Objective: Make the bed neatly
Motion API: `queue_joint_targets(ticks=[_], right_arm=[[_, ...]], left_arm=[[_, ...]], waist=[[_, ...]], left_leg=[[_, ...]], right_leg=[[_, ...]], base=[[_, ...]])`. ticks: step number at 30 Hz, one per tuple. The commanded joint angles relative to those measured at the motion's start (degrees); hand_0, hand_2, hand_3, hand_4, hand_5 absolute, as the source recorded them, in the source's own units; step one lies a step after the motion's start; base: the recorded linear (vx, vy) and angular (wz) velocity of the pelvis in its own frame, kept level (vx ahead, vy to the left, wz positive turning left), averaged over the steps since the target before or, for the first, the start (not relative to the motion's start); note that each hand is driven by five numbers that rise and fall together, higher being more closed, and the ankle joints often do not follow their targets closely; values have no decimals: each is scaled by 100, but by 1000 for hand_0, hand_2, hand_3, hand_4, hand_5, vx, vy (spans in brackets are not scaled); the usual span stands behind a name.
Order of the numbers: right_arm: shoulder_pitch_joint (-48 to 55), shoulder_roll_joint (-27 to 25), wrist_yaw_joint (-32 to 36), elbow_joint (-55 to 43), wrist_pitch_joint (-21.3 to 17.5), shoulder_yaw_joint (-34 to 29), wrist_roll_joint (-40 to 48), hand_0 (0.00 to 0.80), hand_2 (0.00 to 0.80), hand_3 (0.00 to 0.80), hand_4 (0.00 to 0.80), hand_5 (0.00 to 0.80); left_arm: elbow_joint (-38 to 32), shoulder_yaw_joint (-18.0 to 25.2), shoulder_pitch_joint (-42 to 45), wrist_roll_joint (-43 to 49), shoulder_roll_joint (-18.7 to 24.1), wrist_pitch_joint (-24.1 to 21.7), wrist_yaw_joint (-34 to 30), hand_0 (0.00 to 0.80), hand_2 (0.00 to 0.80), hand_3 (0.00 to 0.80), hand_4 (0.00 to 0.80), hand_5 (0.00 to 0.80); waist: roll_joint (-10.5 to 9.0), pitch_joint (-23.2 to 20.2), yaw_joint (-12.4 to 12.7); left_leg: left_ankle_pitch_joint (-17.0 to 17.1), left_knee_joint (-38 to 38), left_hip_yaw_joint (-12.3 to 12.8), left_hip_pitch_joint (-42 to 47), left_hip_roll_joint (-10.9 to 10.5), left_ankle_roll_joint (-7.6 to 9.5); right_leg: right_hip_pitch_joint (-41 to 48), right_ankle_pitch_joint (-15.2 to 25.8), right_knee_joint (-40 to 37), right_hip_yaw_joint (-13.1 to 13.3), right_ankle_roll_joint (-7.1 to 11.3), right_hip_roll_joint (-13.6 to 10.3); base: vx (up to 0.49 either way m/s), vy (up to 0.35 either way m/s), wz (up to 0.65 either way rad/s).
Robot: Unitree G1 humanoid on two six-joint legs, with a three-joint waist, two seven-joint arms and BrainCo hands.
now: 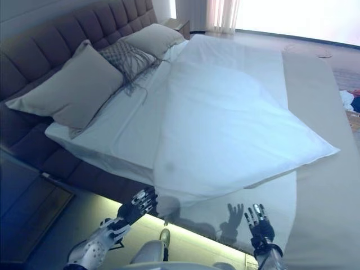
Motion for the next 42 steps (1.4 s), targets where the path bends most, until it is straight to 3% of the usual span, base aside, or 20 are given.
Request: queue_joint_targets(ticks=[1, 3, 5, 10, 15, 19, 25, 29, 33, 36, 38, 42], right_arm=[[32, -55, -54, -598, -227, -83, -65, 0, 0, 0, 0, 0], [84, 12, 20, -800, -280, 23, -264, 0, 0, 0, 0, 0], [115, 43, 95, -879, -240, 42, -304, 0, 0, 0, 0, 0], [-171, -35, -110, -828, -217, 220, -367, 0, 0, 0, 0, 0], [-450, -49, -116, -665, -273, 80, -317, 0, 0, 0, 0, 0], [-441, -61, -65, -643, -176, -40, -421, 0, 0, 0, 0, 0], [-679, -57, -167, -382, -135, -116, -312, 0, 0, 0, 0, 0], [-723, 11, -134, -256, -85, -169, -375, 0, 0, 0, 0, 0], [-754, 7, -73, -276, 7, -176, -534, 0, 0, 0, 0, 0], [-803, -63, -31, -316, 138, -154, -608, 0, 0, 0, 0, 0], [-791, -163, -75, -402, 237, -173, -654, 0, 0, 0, 0, 0], [-675, -394, -118, -779, 402, -174, -790, 0, 0, 0, 0, 0]], left_arm=[[-293, 22, 155, 219, 127, -278, -141, 0, 0, 0, 0, 0], [-448, 92, 300, 183, 150, -331, -100, 0, 0, 0, 0, 0], [-451, 180, 306, 192, 231, -399, -70, 0, 0, 0, 0, 0], [-407, 303, 171, 36, 218, -439, 248, 0, 0, 0, 0, 0], [-166, 372, 114, 9, 136, -551, 154, 0, 0, 0, 0, 0], [-223, 417, 56, -43, 108, -568, 237, 0, 0, 0, 0, 0], [-123, 461, -45, 82, 79, -625, 207, 0, 0, 0, 0, 0], [-117, 534, -96, 50, 88, -613, 217, 0, 0, 0, 0, 0], [-157, 589, -38, 60, 94, -642, 269, 0, 0, 0, 0, 0], [-112, 684, 60, 64, 104, -764, 229, 0, 0, 0, 0, 0], [-176, 761, 154, -14, 92, -754, 154, 0, 0, 0, 0, 0], [-280, 836, 324, -97, 39, -725, 14, 0, 0, 0, 0, 0]], waist=[[53, -360, 164], [185, -402, 145], [229, -401, 120], [257, -398, 76], [201, -438, 139], [177, -439, 61], [52, -435, 48], [2, -456, 96], [-28, -446, 107], [-82, -416, 155], [-98, -364, 221], [-187, -170, 262]], left_leg=[[559, -459, -53, -440, -63, 145], [399, -567, 55, -88, -187, 366], [333, -601, 69, 73, -263, 436], [109, -593, -258, 437, -475, 509], [-61, -625, -286, 624, -600, 664], [-166, -679, -326, 823, -601, 700], [-307, -656, -163, 923, -550, 613], [-355, -621, -8, 920, -470, 578], [-345, -606, 51, 904, -307, 494], [-311, -545, 155, 837, -128, 347], [-224, -403, 210, 588, 63, 150], [14, 402, 323, 19, 387, -133]], right_leg=[[207, 1652, 1044, -305, 391, -198], [-348, 1898, 2121, -381, 308, -214], [-606, 1937, 2407, -445, 226, -185], [-933, 1681, 1814, -612, -22, 20], [-770, 2139, 2022, -615, 123, -90], [-992, 2200, 2013, -540, 81, -123], [-941, 2043, 1152, -640, 124, -172], [-825, 2158, 966, -756, 233, -274], [-740, 1898, 733, -792, 222, -176], [-598, 1526, 319, -966, 176, -26], [-404, 1146, -132, -1003, 115, 190], [-308, 1122, -366, -1095, -48, 410]], base=[[346, 362, 32], [336, 401, 9], [290, 247, -7], [213, 58, 8], [81, 81, -11], [66, 40, -7], [60, -77, -6], [9, -121, -7], [-13, -144, -13], [-16, -185, -8], [-29, -179, -18], [-59, -149, -1]])
